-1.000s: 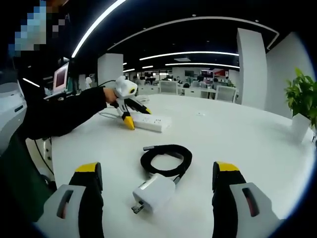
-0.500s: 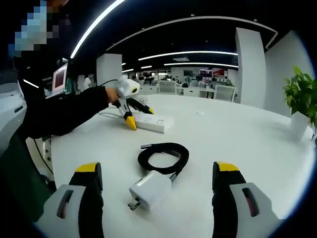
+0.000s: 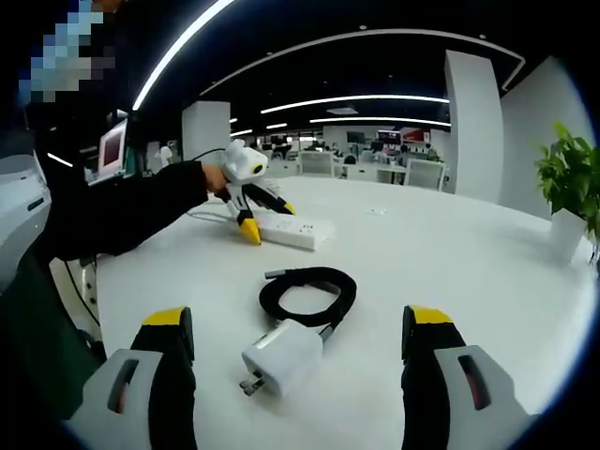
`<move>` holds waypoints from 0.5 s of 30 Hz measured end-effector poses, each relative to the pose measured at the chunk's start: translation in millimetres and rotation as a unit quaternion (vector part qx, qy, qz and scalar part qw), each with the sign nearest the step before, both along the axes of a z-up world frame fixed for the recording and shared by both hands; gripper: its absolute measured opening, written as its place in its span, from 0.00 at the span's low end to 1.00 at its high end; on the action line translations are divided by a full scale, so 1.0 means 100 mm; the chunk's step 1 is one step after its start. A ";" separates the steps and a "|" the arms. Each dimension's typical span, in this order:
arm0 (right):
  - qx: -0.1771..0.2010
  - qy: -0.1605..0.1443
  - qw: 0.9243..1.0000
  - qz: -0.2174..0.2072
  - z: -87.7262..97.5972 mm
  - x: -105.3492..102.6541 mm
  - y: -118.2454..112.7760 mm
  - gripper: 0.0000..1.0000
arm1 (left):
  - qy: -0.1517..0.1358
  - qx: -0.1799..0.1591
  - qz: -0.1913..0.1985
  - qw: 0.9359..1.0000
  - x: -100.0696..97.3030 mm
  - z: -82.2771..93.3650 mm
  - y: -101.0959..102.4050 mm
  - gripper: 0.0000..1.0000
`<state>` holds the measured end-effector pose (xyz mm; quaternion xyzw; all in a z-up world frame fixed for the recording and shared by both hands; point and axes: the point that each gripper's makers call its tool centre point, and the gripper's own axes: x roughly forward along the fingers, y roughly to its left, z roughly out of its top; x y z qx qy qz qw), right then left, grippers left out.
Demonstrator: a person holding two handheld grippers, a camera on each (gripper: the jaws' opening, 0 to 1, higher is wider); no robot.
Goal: Straighten the power strip on the desk, plug the charger into it
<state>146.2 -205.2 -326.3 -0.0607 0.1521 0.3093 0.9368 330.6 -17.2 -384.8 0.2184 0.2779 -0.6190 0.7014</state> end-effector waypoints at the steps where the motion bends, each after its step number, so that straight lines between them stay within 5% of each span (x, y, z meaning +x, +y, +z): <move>1: -0.001 0.000 1.000 0.000 0.00 0.00 0.00 0.93 | 0.000 0.000 0.000 1.000 0.00 0.00 -0.01 0.77; 15: 0.000 0.001 1.000 0.010 -0.02 0.05 0.05 0.93 | 0.000 0.000 -0.003 1.000 0.06 -0.02 -0.11 0.77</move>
